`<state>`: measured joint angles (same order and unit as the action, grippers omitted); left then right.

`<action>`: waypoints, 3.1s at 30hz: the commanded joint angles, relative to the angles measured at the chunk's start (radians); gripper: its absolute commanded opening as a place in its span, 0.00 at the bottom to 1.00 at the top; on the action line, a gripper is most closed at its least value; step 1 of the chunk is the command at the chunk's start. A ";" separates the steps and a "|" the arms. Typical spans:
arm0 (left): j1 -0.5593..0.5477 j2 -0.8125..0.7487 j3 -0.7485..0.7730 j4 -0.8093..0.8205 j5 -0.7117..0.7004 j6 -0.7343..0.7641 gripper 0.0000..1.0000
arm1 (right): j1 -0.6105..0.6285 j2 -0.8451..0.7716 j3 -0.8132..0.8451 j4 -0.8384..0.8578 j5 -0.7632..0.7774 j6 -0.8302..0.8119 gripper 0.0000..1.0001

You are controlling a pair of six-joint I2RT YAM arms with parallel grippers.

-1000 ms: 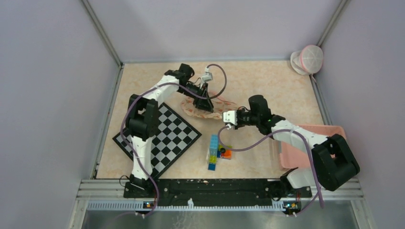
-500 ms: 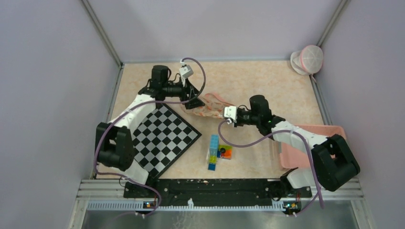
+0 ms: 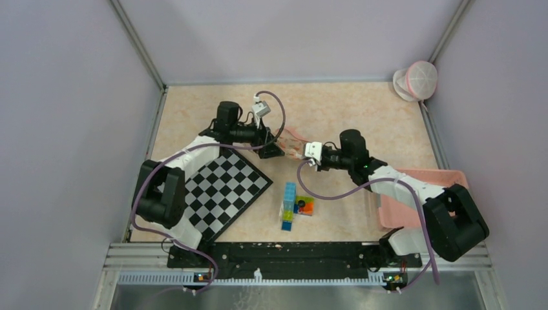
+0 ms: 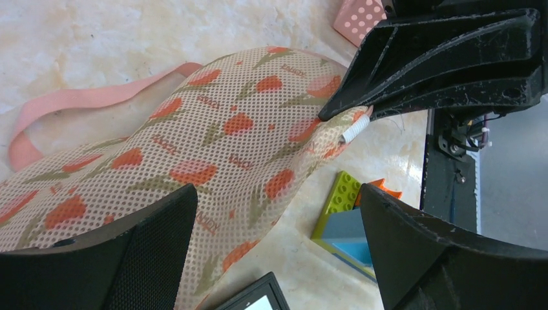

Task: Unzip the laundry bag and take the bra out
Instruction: Unzip the laundry bag at the center of the board.

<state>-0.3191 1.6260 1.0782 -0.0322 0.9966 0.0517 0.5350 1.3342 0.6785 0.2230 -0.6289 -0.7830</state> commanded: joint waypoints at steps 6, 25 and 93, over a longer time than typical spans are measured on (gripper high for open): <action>-0.054 0.005 -0.072 0.271 -0.057 -0.091 0.99 | 0.014 -0.048 -0.009 0.078 -0.044 0.024 0.00; -0.100 0.078 -0.063 0.373 -0.008 -0.209 0.94 | 0.016 -0.073 -0.024 0.088 -0.049 0.051 0.00; -0.109 0.099 -0.167 0.460 -0.039 -0.345 0.93 | 0.045 -0.058 -0.071 0.260 0.045 0.243 0.00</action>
<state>-0.4252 1.7493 0.9268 0.4366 0.9520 -0.3191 0.5686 1.2922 0.5957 0.3599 -0.5762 -0.5625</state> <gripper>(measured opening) 0.917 0.030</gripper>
